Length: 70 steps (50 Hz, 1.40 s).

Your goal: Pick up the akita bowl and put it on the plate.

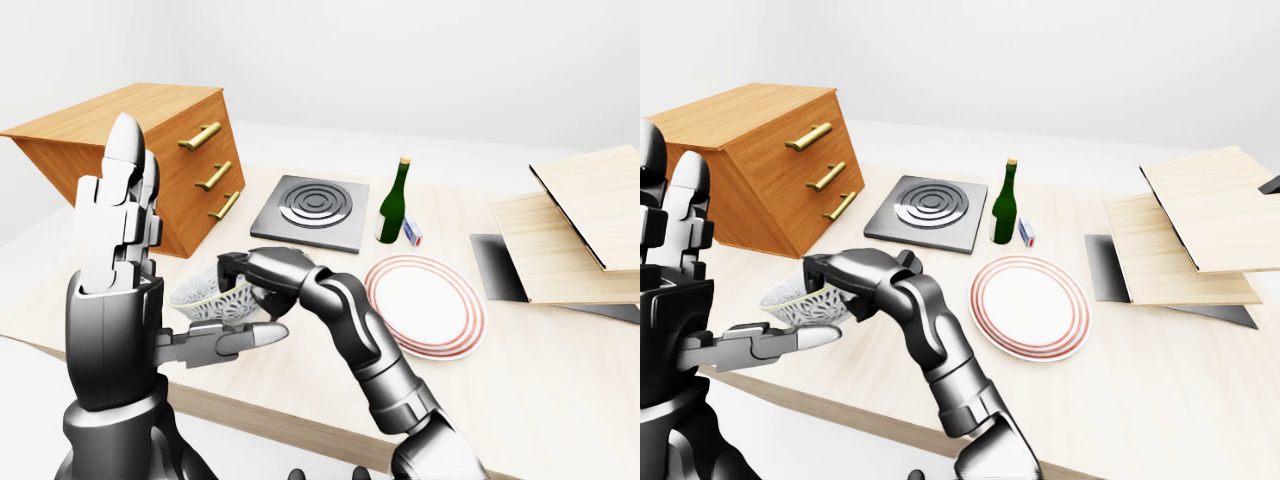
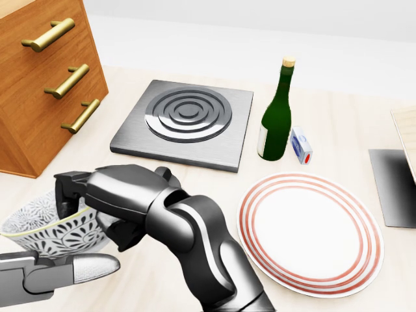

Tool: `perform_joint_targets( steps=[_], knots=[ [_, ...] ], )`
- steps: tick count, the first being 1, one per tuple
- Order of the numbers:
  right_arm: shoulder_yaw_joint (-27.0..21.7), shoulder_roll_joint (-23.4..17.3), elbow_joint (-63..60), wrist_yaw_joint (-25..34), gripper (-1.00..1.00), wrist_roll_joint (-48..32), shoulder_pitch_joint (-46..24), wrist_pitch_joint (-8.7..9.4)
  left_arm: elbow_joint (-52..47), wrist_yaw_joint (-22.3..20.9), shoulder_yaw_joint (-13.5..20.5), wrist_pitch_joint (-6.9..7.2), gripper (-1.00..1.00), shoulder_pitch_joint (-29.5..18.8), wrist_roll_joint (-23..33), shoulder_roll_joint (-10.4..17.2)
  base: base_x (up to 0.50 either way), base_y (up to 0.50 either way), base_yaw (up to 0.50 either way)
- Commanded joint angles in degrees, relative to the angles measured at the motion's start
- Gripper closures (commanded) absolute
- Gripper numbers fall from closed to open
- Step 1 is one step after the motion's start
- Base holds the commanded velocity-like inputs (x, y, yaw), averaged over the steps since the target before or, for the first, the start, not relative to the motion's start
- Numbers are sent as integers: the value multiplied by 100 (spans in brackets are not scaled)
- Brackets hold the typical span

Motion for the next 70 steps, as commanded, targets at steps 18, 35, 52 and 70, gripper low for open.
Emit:
perform_joint_targets(
  steps=[18,35,52,70],
  knots=[
    [-1264,-1601,-274,340,100,2050,-1102,-1,0,-108,-39,0,-93,-58,166,0,0,0,0],
    [-1719,-2400,-2569,340,100,3541,-334,-1,0,88,-97,0,-94,-79,65,0,0,0,0],
    [-2446,-3083,-3249,340,100,4334,933,-1,0,102,-97,0,-93,-33,42,0,0,0,0],
    [-3135,-3726,-1672,340,100,4323,1452,-1,0,-16,-59,0,-93,-42,116,0,0,0,0]
  ],
)
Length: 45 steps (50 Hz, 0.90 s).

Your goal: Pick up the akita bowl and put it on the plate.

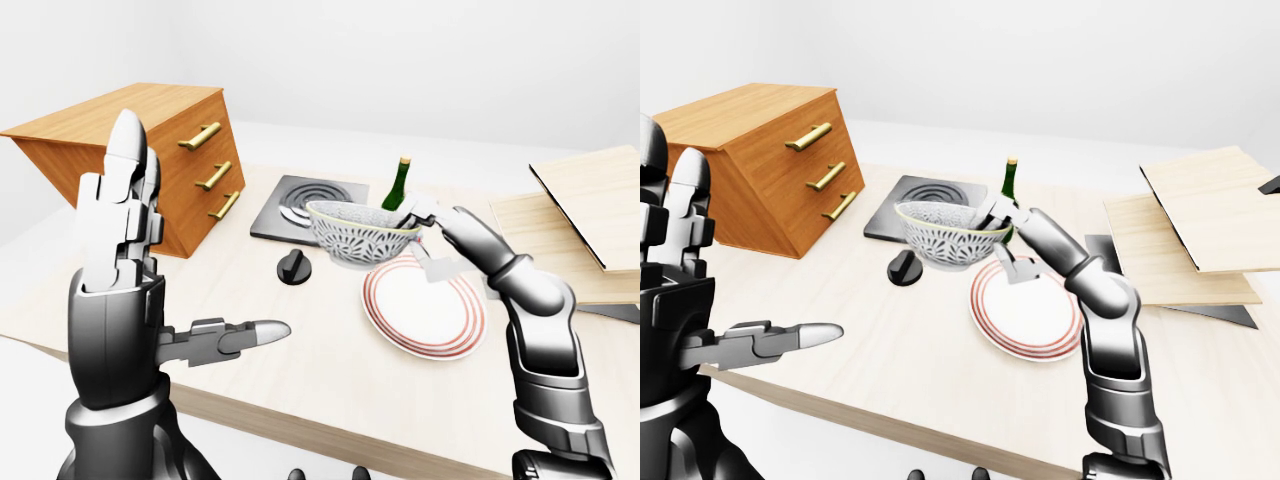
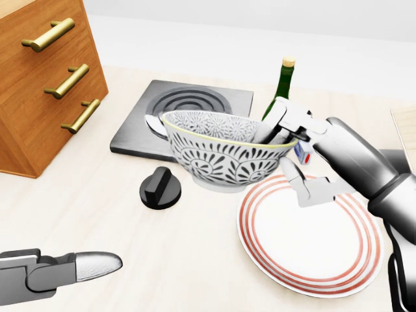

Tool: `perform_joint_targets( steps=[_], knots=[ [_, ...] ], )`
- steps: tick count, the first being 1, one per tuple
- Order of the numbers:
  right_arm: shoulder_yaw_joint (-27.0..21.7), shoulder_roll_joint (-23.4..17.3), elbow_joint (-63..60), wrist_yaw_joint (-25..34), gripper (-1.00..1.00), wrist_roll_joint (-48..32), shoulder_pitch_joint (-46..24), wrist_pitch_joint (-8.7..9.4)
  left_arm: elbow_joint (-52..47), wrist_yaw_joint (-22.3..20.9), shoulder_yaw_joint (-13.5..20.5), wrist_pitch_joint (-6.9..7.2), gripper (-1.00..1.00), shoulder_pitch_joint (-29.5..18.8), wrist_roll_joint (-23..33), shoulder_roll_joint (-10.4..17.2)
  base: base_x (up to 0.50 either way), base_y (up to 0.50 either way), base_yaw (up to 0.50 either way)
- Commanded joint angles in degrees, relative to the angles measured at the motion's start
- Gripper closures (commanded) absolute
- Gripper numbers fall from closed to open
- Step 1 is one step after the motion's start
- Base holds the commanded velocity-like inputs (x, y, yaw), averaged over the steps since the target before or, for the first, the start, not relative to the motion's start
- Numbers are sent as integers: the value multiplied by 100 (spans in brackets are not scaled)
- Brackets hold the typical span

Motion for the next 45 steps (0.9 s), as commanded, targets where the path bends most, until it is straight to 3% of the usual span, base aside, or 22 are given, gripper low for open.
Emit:
perform_joint_targets(
  steps=[1,27,45],
  knots=[
    [-409,-364,725,0,100,-179,249,-4,0,-53,43,0,-93,-11,12,0,0,0,0],
    [-761,-1000,2511,0,100,-721,289,-4,0,-89,5,0,-93,58,48,0,0,0,0],
    [-380,-1402,4511,0,100,-1777,-617,-4,0,-108,-40,0,-93,41,103,0,0,0,0]
  ],
)
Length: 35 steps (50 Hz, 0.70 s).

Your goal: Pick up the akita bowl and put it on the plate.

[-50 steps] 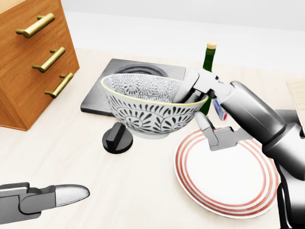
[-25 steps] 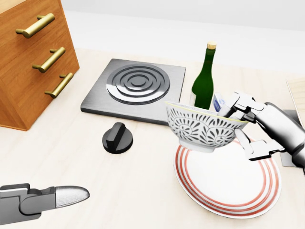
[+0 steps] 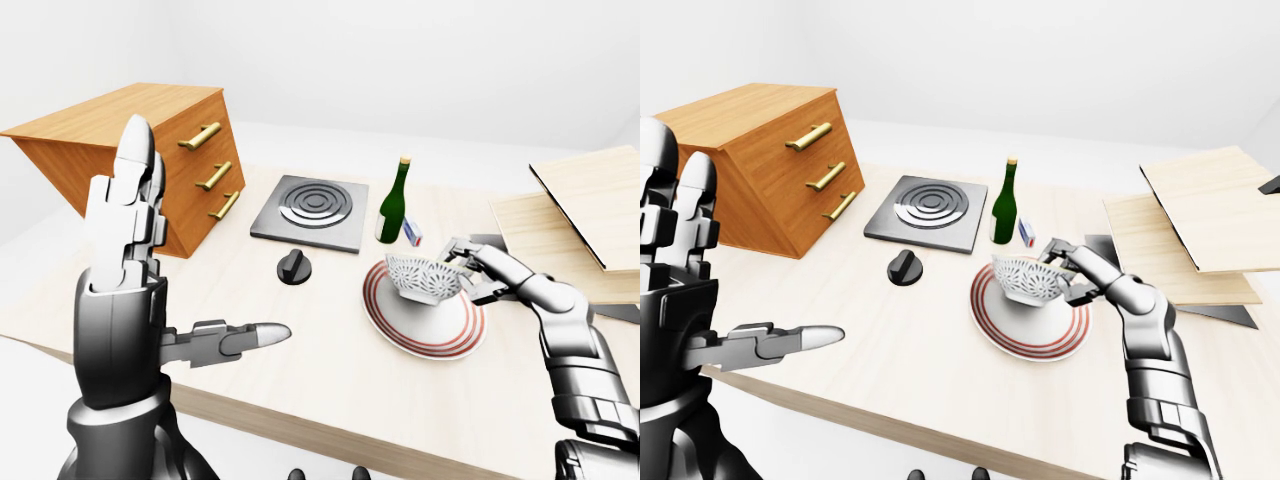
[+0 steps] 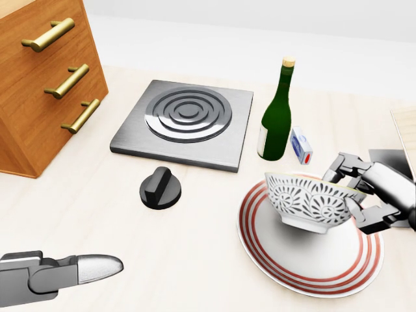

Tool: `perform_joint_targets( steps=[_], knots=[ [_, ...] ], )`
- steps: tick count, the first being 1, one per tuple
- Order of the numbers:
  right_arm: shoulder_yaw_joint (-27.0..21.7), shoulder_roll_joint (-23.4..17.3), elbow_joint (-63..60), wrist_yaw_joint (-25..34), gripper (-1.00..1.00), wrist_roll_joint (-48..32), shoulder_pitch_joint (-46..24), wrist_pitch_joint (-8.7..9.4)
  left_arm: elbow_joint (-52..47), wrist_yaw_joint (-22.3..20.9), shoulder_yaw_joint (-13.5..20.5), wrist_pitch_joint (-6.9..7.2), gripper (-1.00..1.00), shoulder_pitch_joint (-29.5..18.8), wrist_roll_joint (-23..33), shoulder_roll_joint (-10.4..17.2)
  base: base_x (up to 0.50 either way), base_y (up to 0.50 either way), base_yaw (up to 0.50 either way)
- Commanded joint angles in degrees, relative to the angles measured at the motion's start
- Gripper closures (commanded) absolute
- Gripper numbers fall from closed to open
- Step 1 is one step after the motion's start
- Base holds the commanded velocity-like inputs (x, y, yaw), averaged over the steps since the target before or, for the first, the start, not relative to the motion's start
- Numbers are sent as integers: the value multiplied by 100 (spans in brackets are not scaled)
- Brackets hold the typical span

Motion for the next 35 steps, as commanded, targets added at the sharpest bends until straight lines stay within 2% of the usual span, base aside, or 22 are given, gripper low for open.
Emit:
perform_joint_targets(
  steps=[1,5,6,7,15,21,24,29,35],
  knots=[
    [126,-256,1049,0,100,-625,-525,-4,0,-15,-18,0,-94,-17,32,0,0,0,0],
    [102,-198,598,0,100,-330,-246,-4,0,-33,-37,0,-94,0,49,0,0,0,0],
    [57,-135,561,0,-51,-369,-275,-4,0,-40,-36,0,-93,-6,44,0,0,0,0],
    [60,-147,570,0,-100,-402,-297,-4,0,-45,-37,0,-94,-9,50,0,0,0,0],
    [-48,-179,-143,0,-100,327,-303,-4,0,-70,-42,0,-93,7,57,0,0,0,0],
    [-111,-358,-440,0,-100,821,-939,-4,0,-51,-59,0,-93,-15,94,0,0,0,0],
    [-88,-509,-509,0,-100,1080,-1603,-4,0,-25,-61,0,-93,-6,85,0,0,0,0],
    [4,-607,-701,0,-100,1307,-2325,-4,0,-7,-61,0,-94,-36,83,0,0,0,0],
    [-9,-422,-1469,0,-100,1430,-1938,-4,0,44,-29,0,-93,21,-16,0,0,0,0]
  ],
)
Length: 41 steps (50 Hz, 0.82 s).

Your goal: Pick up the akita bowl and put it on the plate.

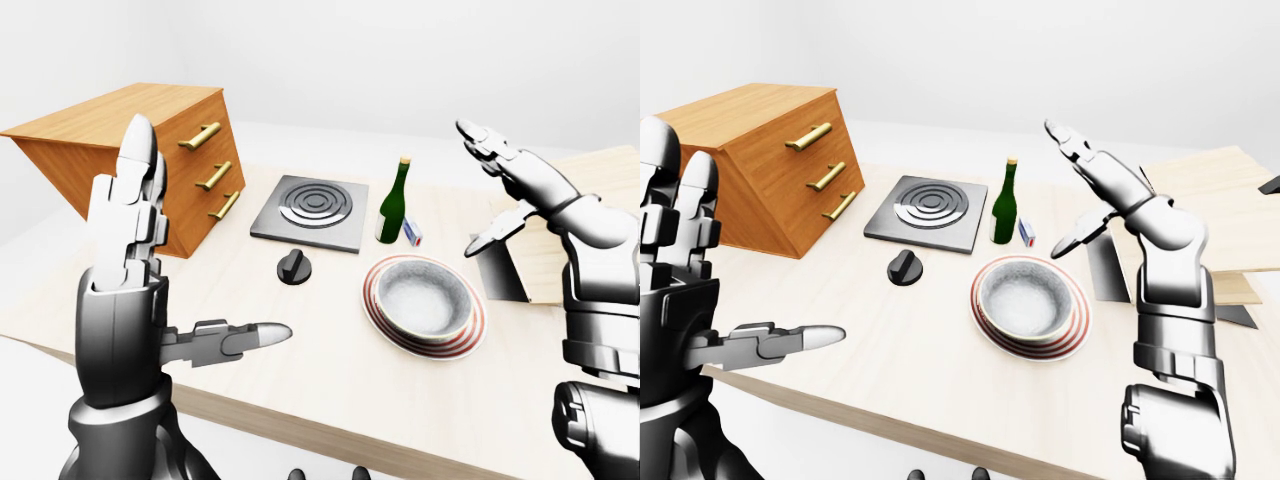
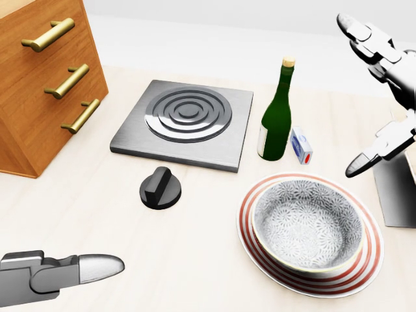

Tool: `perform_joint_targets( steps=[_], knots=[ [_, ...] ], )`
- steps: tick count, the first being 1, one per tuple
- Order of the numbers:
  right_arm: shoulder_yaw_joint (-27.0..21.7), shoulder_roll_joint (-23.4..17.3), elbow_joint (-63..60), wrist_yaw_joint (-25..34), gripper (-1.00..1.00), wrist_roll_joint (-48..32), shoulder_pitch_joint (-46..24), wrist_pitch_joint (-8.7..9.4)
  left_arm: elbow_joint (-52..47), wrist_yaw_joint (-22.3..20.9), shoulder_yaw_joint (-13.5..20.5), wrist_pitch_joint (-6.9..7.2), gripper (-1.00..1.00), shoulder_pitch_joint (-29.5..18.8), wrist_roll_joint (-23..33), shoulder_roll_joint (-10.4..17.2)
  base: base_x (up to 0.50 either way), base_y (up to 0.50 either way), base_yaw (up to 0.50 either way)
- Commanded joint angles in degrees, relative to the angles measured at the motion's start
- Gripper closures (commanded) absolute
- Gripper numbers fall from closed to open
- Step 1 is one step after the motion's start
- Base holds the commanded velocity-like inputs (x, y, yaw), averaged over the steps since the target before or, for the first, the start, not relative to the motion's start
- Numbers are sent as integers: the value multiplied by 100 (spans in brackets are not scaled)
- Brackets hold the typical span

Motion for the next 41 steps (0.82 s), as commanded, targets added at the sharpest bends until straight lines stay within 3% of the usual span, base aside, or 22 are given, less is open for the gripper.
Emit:
perform_joint_targets(
  steps=[1,5,7,9,12,16,20,29,41],
  knots=[
    [5,94,-1088,0,-100,487,-220,0,0,58,7,0,-93,33,-62,0,0,0,0],
    [-83,297,-2231,0,-100,938,79,0,0,56,-16,0,-94,33,-22,0,0,0,0],
    [-120,412,-2818,0,-100,1099,379,324,0,63,-31,0,-93,27,-2,0,0,0,0],
    [-141,496,-3083,0,-100,1159,528,468,0,56,-42,0,-93,41,24,0,0,0,0],
    [-134,703,-3650,0,-100,1290,761,1000,0,56,-10,0,-93,18,12,0,0,0,0],
    [-77,897,-4186,0,-100,1479,956,1000,0,66,-22,0,-94,19,13,0,0,0,0],
    [183,1232,-4257,0,-100,1167,1340,1000,0,19,27,0,-94,-25,33,0,0,0,0],
    [599,1783,-4498,0,-100,752,1501,1000,0,89,12,0,-94,12,-42,0,0,0,0],
    [963,2152,-5263,0,-100,622,1636,1000,0,145,20,0,-93,73,-118,0,0,0,0]
  ],
)
